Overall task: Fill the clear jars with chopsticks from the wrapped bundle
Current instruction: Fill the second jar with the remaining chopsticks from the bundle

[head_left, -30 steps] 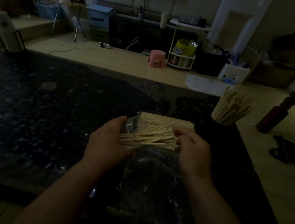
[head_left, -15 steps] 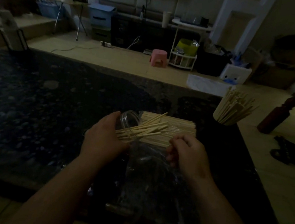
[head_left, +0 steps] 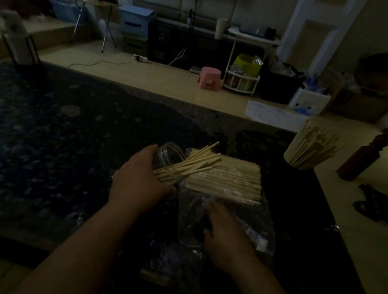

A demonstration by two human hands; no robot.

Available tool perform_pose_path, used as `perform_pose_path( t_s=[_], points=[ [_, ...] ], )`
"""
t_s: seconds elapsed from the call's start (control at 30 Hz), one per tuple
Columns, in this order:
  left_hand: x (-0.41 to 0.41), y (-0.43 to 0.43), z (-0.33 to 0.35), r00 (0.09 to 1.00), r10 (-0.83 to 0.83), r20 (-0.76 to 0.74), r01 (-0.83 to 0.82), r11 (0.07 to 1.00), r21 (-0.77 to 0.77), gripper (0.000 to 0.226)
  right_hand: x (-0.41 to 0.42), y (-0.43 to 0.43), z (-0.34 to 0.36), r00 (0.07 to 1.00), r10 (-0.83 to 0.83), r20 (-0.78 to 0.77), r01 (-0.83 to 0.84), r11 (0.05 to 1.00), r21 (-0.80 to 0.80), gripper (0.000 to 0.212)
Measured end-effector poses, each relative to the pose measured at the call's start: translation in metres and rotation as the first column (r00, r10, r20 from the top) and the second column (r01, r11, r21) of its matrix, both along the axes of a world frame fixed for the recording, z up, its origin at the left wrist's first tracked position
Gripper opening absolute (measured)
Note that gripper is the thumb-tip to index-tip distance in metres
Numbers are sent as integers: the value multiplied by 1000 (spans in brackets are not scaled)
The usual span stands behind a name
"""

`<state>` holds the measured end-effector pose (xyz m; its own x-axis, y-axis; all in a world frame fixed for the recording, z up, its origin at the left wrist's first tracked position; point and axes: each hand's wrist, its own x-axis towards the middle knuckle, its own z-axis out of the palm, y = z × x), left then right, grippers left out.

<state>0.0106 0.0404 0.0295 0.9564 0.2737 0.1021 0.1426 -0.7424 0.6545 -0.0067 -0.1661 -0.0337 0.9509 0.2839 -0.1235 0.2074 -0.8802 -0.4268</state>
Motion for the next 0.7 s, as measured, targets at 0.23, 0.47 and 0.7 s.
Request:
perform_pose_path(
  t_s=[0.23,0.47,0.7],
  points=[
    [4,-1,1,1000,18,-1,-18,999,-50,102,28,13,-26,992,-123,16,124,987,-104,59],
    [7,-2,1,1000,13,-16,-14,998,-65,104,75,18,-19,991,-132,16,132,958,-254,56],
    [7,0,0,1000,12,-1,-12,997,-77,88,98,21,-13,995,-92,-44,72,937,-341,70]
  ],
)
